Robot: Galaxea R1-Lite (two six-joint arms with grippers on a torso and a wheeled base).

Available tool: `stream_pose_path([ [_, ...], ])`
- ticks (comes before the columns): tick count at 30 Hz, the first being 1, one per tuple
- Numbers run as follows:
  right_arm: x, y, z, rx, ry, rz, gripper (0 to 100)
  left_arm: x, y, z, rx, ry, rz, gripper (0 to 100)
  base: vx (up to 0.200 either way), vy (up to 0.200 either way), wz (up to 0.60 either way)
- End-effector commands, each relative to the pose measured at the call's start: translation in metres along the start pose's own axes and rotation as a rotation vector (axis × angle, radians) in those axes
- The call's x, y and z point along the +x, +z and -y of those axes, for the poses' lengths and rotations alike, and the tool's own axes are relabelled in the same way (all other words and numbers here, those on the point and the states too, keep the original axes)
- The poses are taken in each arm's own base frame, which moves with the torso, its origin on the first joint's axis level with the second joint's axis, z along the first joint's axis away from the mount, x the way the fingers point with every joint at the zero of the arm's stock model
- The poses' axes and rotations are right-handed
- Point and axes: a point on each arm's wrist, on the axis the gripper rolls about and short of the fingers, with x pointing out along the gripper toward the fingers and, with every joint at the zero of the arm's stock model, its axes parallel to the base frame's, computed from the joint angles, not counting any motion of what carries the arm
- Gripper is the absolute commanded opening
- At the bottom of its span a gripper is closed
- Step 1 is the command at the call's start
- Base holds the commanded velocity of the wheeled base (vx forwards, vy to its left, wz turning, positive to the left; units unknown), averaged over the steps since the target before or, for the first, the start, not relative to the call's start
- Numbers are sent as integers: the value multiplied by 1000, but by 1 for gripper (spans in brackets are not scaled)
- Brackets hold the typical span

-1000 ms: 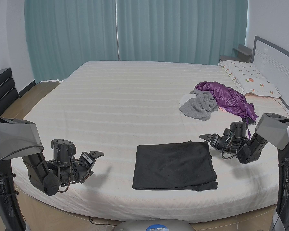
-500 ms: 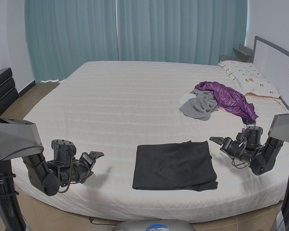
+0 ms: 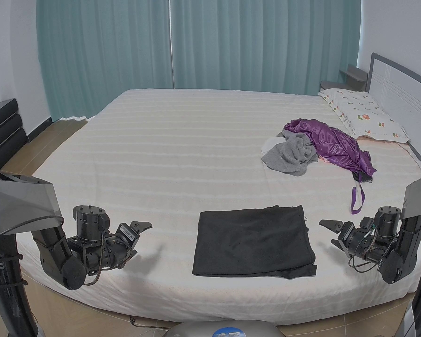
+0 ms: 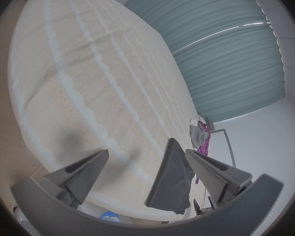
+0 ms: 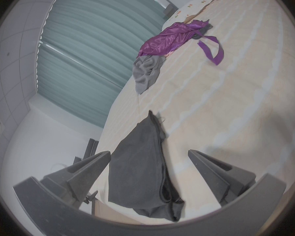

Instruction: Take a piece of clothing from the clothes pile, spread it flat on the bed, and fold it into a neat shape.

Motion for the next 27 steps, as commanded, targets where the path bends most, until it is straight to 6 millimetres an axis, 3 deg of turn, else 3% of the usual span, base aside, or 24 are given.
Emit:
stream_pose_path([
  [1,4,7,11,40,-11,23,100,-2,-3,0,4,-3,-8,100,0,-200,0],
  [6,4,7,13,91,-16,22,100,-4,-4,1,5,-3,-11,100,0,-200,0],
  [16,6,7,20,154,-28,20,100,-8,-7,6,82,-35,-1,100,0,0,0],
  [19,6,7,20,156,-27,21,100,-2,-5,9,131,-44,4,100,0,0,0],
  [27,10,3,26,164,-46,2,100,42,-9,5,227,-60,-18,100,0,0,0],
])
